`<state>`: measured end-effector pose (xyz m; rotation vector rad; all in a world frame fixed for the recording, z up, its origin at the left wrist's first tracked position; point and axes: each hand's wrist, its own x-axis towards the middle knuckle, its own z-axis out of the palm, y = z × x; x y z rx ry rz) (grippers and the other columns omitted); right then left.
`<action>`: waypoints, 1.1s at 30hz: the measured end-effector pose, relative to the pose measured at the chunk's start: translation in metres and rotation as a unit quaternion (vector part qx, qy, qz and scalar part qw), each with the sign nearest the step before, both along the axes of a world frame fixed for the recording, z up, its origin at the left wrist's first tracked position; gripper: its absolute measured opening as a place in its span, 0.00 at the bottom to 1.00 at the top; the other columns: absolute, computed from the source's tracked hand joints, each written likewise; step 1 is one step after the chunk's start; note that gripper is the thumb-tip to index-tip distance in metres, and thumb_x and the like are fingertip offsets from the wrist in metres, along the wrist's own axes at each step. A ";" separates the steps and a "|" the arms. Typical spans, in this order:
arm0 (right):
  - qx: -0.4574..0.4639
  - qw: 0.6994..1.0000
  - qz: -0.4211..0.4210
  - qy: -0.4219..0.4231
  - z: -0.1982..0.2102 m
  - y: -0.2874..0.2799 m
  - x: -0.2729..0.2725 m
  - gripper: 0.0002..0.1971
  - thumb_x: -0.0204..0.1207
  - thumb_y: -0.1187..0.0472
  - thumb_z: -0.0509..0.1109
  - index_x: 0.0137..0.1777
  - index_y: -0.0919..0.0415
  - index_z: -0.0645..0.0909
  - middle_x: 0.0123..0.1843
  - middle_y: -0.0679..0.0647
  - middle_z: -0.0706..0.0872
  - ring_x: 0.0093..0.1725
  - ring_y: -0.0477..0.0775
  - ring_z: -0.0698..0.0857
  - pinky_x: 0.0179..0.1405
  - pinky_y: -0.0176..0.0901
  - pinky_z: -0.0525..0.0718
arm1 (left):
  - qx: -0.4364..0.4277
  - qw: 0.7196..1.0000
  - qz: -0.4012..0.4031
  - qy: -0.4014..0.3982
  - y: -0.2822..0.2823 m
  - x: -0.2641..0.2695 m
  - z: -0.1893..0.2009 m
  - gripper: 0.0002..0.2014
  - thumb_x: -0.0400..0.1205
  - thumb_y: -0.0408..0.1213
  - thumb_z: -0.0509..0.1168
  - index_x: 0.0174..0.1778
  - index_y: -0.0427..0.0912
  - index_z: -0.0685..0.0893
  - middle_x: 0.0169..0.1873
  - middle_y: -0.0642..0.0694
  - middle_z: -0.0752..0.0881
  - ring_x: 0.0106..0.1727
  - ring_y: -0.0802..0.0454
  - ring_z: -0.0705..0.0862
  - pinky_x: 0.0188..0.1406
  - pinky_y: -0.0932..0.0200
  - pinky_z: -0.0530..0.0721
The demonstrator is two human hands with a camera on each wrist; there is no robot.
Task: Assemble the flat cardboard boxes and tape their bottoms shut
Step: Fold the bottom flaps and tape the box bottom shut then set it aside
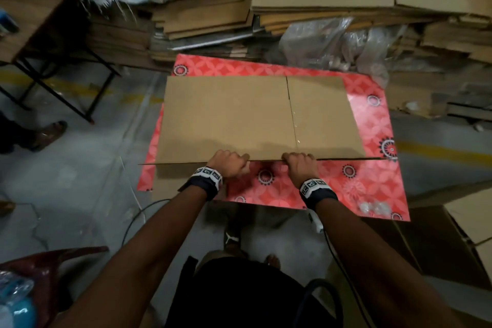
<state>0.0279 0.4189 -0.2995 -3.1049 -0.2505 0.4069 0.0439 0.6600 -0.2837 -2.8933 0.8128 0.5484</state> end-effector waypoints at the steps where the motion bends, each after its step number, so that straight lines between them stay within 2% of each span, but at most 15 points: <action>1: -0.002 1.000 0.000 -0.008 0.006 -0.003 0.001 0.15 0.79 0.61 0.63 0.62 0.51 0.84 0.56 0.55 0.91 0.57 0.62 0.88 0.60 0.52 0.75 | -0.014 1.000 0.008 -0.016 -0.003 -0.004 0.007 0.17 0.91 0.51 0.52 0.65 0.44 0.78 0.52 0.36 0.91 0.52 0.33 0.89 0.46 0.47 0.81; 5: 0.010 0.999 -0.006 -0.050 0.041 -0.012 0.006 0.14 0.77 0.62 0.64 0.59 0.52 0.84 0.53 0.56 0.92 0.55 0.62 0.89 0.57 0.51 0.74 | -0.043 0.997 0.032 -0.062 -0.016 -0.009 0.041 0.18 0.89 0.54 0.55 0.64 0.44 0.77 0.52 0.38 0.90 0.52 0.34 0.88 0.41 0.48 0.76; 9: 0.007 0.995 0.024 -0.097 0.096 -0.014 0.024 0.15 0.78 0.59 0.68 0.64 0.50 0.83 0.56 0.55 0.91 0.58 0.62 0.88 0.61 0.53 0.75 | -0.074 0.989 0.091 -0.095 -0.022 0.002 0.091 0.11 0.86 0.41 0.60 0.63 0.46 0.80 0.54 0.40 0.91 0.54 0.35 0.89 0.47 0.46 0.82; 13: 0.020 0.989 0.070 -0.130 0.156 -0.010 0.044 0.19 0.79 0.50 0.71 0.70 0.45 0.83 0.62 0.57 0.89 0.63 0.65 0.87 0.62 0.56 0.80 | -0.126 0.979 0.113 -0.114 -0.027 0.013 0.144 0.20 0.74 0.32 0.66 0.62 0.50 0.81 0.58 0.53 0.92 0.58 0.40 0.90 0.50 0.46 0.87; 16: 0.010 0.982 0.104 -0.155 0.194 -0.005 0.053 0.20 0.77 0.54 0.73 0.70 0.45 0.82 0.64 0.56 0.88 0.64 0.64 0.86 0.60 0.56 0.84 | -0.167 0.972 0.106 -0.128 -0.037 0.022 0.180 0.21 0.73 0.33 0.65 0.62 0.53 0.82 0.56 0.55 0.92 0.58 0.42 0.90 0.49 0.49 0.86; 18: -0.001 0.980 0.101 -0.172 0.212 -0.009 0.055 0.22 0.78 0.55 0.74 0.73 0.45 0.81 0.65 0.56 0.87 0.66 0.65 0.85 0.59 0.53 0.81 | -0.188 0.969 0.094 -0.128 -0.044 0.029 0.203 0.17 0.78 0.35 0.64 0.62 0.52 0.84 0.56 0.52 0.92 0.58 0.40 0.89 0.50 0.49 0.85; 20: -0.012 0.978 0.087 -0.190 0.227 -0.018 0.055 0.23 0.79 0.53 0.74 0.73 0.47 0.80 0.64 0.57 0.88 0.64 0.65 0.86 0.57 0.52 0.80 | -0.190 0.970 0.069 -0.135 -0.049 0.036 0.224 0.16 0.85 0.46 0.63 0.69 0.51 0.83 0.60 0.43 0.90 0.61 0.38 0.87 0.54 0.48 0.84; 21: -0.015 0.976 0.080 -0.203 0.233 -0.022 0.055 0.22 0.79 0.54 0.75 0.72 0.48 0.80 0.63 0.58 0.88 0.63 0.66 0.86 0.56 0.52 0.80 | -0.177 0.972 0.049 -0.144 -0.050 0.039 0.231 0.23 0.86 0.56 0.62 0.75 0.51 0.80 0.64 0.41 0.88 0.65 0.38 0.85 0.58 0.47 0.83; 22: -0.015 0.973 0.073 -0.218 0.240 -0.026 0.056 0.20 0.79 0.55 0.75 0.70 0.49 0.80 0.62 0.58 0.89 0.62 0.65 0.87 0.55 0.53 0.81 | -0.149 0.977 0.025 -0.152 -0.049 0.041 0.238 0.35 0.82 0.68 0.61 0.80 0.52 0.74 0.69 0.40 0.85 0.69 0.38 0.83 0.64 0.45 0.81; 24: -0.019 0.968 0.062 -0.240 0.255 -0.030 0.060 0.17 0.79 0.56 0.73 0.67 0.49 0.81 0.59 0.56 0.90 0.58 0.64 0.88 0.52 0.52 0.80 | -0.084 0.981 -0.015 -0.174 -0.043 0.042 0.250 0.61 0.65 0.85 0.60 0.89 0.50 0.58 0.80 0.42 0.75 0.78 0.40 0.75 0.75 0.38 0.73; 25: -0.022 0.966 0.059 -0.251 0.262 -0.030 0.062 0.15 0.80 0.57 0.72 0.66 0.49 0.81 0.57 0.55 0.90 0.57 0.63 0.89 0.51 0.52 0.80 | -0.051 0.981 -0.025 -0.188 -0.039 0.045 0.252 0.70 0.57 0.87 0.62 0.90 0.49 0.49 0.84 0.42 0.69 0.82 0.40 0.69 0.79 0.34 0.68; 27: -0.025 0.962 0.051 -0.268 0.276 -0.030 0.065 0.12 0.80 0.59 0.70 0.63 0.51 0.81 0.54 0.56 0.90 0.53 0.64 0.89 0.50 0.53 0.82 | -0.003 0.980 -0.030 -0.197 -0.033 0.045 0.262 0.82 0.48 0.83 0.72 0.90 0.49 0.36 0.88 0.42 0.58 0.86 0.40 0.59 0.81 0.27 0.60; 29: -0.027 0.956 0.038 -0.288 0.287 -0.030 0.070 0.10 0.81 0.59 0.69 0.60 0.51 0.82 0.51 0.57 0.90 0.51 0.64 0.89 0.49 0.55 0.83 | 0.029 0.978 -0.029 -0.202 -0.026 0.046 0.269 0.88 0.44 0.73 0.82 0.87 0.48 0.28 0.89 0.42 0.51 0.88 0.39 0.54 0.81 0.24 0.58; 31: -0.041 0.952 0.034 -0.302 0.293 -0.029 0.077 0.10 0.83 0.56 0.68 0.62 0.49 0.82 0.52 0.56 0.91 0.52 0.64 0.89 0.44 0.51 0.78 | 0.055 0.972 -0.018 -0.227 -0.017 0.051 0.274 0.88 0.48 0.60 0.88 0.87 0.46 0.25 0.89 0.39 0.50 0.88 0.38 0.54 0.84 0.28 0.59; 33: -0.041 0.948 0.030 -0.313 0.295 -0.029 0.083 0.10 0.84 0.53 0.67 0.63 0.47 0.81 0.51 0.56 0.91 0.51 0.63 0.89 0.42 0.50 0.77 | 0.058 0.958 -0.011 -0.281 -0.008 0.056 0.278 0.77 0.60 0.47 0.87 0.88 0.41 0.31 0.88 0.37 0.56 0.86 0.39 0.60 0.85 0.39 0.62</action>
